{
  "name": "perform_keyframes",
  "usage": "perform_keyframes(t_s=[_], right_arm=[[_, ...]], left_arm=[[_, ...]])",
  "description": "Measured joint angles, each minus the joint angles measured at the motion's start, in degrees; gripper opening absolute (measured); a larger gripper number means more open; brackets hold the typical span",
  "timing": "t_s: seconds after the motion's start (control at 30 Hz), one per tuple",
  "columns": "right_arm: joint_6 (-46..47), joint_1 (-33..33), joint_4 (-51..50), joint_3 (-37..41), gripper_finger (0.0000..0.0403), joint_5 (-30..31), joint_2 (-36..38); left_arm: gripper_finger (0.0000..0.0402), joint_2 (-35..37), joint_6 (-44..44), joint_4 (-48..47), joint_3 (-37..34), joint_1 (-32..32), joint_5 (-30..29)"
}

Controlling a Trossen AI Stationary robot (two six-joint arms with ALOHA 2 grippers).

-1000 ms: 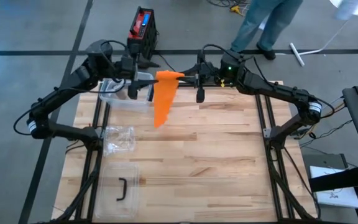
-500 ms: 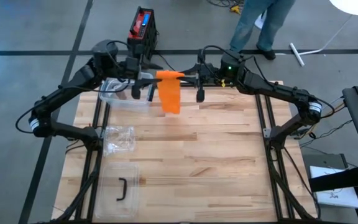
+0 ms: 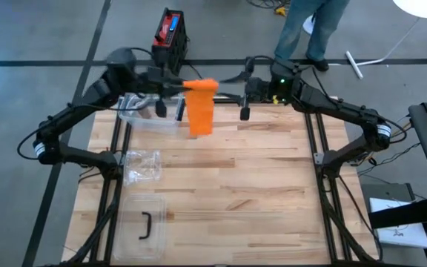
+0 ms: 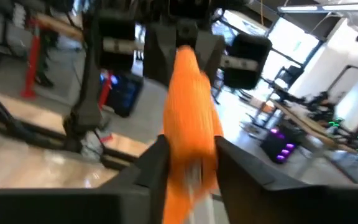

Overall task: Roll bandage
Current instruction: Roll the orange bandage

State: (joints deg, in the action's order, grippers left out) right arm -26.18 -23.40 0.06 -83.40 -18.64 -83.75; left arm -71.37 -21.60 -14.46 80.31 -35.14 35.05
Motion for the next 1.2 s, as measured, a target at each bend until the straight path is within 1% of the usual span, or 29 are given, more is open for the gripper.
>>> perform_keyframes(t_s=[0.1, 0.23, 0.3, 0.4, 0.5, 0.6, 0.67, 0.8, 0.83, 0.87, 1.0, 1.13, 1.2], right_arm=[[-3.4, -0.1, -2.1, -0.1, 0.0163, 3.4, 1.7], [-3.8, -0.1, -1.9, -0.1, 0.0215, 3.8, 0.6], [-1.8, 0.3, 0.9, 0.0, 0.0229, 3.5, -1.0], [-1.9, 0.3, 4.4, 0.0, 0.0228, 3.6, -3.2], [-2.2, 1.0, 8.5, 0.0, 0.0206, 3.5, -4.9], [-3.4, 1.7, 12.1, 0.0, 0.0167, 3.0, -5.7], [-5.1, 1.9, 13.6, 0.0, 0.0130, 2.9, -6.0], [-9.1, 2.5, 13.6, 0.0, 0.0033, 3.3, -6.3], [-9.9, 2.7, 13.6, 0.0, 0.0017, 3.3, -6.3], [-11.1, 2.8, 13.5, 0.0, 0.0010, 3.3, -6.0], [-13.8, 2.8, 14.8, 0.1, 0.0005, 3.9, -4.2], [-17.1, 2.8, 15.0, 0.1, 0.0003, 7.4, -2.5], [-18.4, 2.8, 14.4, 0.1, 0.0001, 7.6, -1.9]], left_arm=[[0.0028, 1.7, 1.2, 1.4, 0.2, -0.1, 0.0], [0.0028, 2.2, 1.9, 1.6, 0.2, 0.0, 0.3], [0.0028, 2.0, 2.8, 1.7, 0.1, 0.1, 2.0], [0.0028, 2.1, 3.2, 2.7, 0.1, 0.1, 4.8], [0.0029, 2.0, 4.0, 2.5, 0.0, 0.2, 6.0], [0.0029, 1.9, 4.1, 2.3, -0.5, 0.3, 6.2], [0.0029, 2.0, 4.2, 2.4, -0.6, 0.2, 6.4], [0.0029, 2.0, 4.2, 2.0, -0.8, 0.2, 6.4], [0.0029, 2.0, 4.2, 1.6, -1.0, 0.2, 6.5], [0.0029, 2.0, 4.2, 1.2, -1.0, 0.2, 6.7], [0.0029, 2.2, 4.2, -0.5, -1.4, 0.2, 8.1], [0.0029, 2.0, 4.1, -1.6, -1.7, 0.2, 9.2], [0.0029, 2.1, 3.7, -1.9, -1.8, 0.2, 9.4]])
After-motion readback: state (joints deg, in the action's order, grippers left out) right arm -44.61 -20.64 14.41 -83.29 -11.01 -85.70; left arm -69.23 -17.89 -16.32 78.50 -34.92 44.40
